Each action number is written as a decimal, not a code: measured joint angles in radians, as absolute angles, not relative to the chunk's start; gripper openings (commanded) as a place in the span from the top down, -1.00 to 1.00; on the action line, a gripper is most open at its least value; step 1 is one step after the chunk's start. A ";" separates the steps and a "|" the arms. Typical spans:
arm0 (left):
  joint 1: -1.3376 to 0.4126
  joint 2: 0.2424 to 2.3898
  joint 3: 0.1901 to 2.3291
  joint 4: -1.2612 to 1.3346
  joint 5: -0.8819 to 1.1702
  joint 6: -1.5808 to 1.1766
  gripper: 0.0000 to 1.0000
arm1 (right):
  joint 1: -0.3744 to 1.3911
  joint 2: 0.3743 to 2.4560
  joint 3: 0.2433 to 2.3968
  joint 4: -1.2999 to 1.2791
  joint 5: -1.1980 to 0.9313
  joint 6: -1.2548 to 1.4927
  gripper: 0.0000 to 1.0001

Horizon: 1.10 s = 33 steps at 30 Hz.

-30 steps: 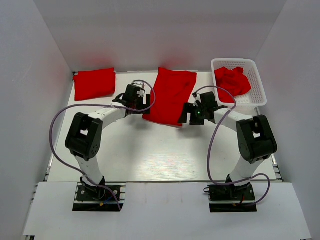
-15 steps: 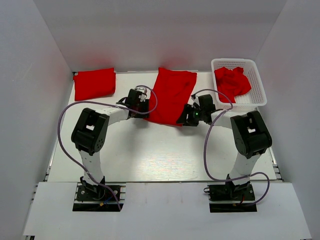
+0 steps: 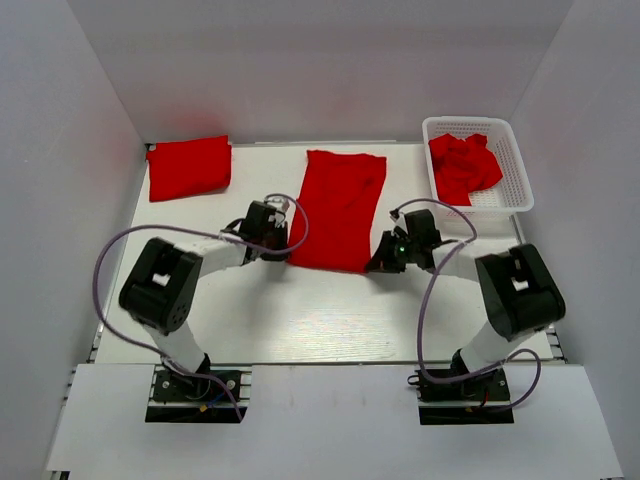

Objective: Fold and stack the t-shirts
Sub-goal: Grab one side of the 2/3 rectangular tshirt with both arms, then fold the long partially folded tshirt into a neat square

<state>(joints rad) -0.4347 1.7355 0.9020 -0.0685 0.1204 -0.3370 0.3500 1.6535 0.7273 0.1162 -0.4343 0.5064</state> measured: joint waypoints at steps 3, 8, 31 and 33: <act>-0.453 1.573 0.778 -0.125 0.178 -0.358 1.00 | 0.358 1.520 0.654 0.046 -0.453 0.485 1.00; -0.460 1.317 0.719 -0.221 0.274 -0.392 1.00 | 0.373 1.240 0.629 -0.134 -0.456 0.417 1.00; -0.455 1.587 1.260 -0.293 -0.024 -0.374 1.00 | 0.341 1.421 1.074 -0.232 -0.216 0.360 1.00; -0.455 1.652 1.323 -0.294 -0.047 -0.366 1.00 | 0.332 1.460 1.113 -0.231 -0.206 0.361 1.00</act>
<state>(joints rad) -0.4549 1.6516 1.3231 -0.2943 -0.0471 -0.3660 0.3321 1.4605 1.1133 -0.2310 -0.2062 0.3607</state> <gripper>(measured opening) 0.022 0.011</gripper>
